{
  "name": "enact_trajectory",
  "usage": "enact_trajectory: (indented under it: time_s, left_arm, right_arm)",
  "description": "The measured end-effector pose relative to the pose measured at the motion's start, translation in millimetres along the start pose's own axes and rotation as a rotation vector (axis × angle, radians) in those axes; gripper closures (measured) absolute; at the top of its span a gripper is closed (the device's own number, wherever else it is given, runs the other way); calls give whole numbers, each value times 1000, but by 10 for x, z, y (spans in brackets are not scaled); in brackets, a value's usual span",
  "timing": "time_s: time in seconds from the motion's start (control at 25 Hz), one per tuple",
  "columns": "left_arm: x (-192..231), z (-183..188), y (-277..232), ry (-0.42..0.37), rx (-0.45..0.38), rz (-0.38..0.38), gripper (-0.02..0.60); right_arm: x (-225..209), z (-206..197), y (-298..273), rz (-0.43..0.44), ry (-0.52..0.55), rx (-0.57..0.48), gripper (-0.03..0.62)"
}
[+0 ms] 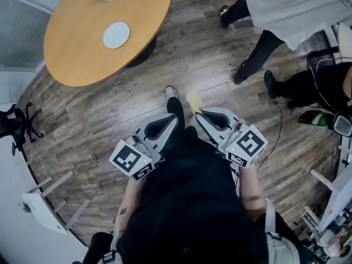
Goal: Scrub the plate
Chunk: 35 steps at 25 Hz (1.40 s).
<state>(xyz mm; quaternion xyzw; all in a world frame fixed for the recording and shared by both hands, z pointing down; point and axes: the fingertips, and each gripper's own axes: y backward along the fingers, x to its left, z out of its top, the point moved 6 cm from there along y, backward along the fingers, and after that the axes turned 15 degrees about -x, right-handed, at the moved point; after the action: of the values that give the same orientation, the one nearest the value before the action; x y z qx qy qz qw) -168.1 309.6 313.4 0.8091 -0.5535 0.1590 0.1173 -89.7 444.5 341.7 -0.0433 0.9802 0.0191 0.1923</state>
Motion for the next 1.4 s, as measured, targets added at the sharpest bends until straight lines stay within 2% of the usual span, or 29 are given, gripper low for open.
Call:
enact_trajectory:
  time_s: [0.4, 0.56, 0.68, 1.08, 1.24, 1.4]
  left_arm:
    - [904, 530, -673, -23, -67, -85, 569]
    - [1220, 778, -736, -31, -84, -107, 569]
    - [1498, 838, -719, -27, -89, -95, 569]
    - [2208, 1059, -317, -5, -150, 96, 569]
    - [2337, 1080, -133, 20, -178, 220, 569]
    - [2565, 1106, -130, 12, -210, 315, 569]
  right_arm:
    - [-582, 559, -757, -37, 101, -1, 568]
    - [-703, 767, -1128, -47, 124, -7, 569]
    - [-797, 797, -1394, -38, 140, 16, 568]
    - [-998, 903, -2173, 62, 134, 106, 568]
    - [-1070, 892, -2496, 162, 120, 163, 568]
    - [-1267, 871, -2842, 256, 107, 197, 568]
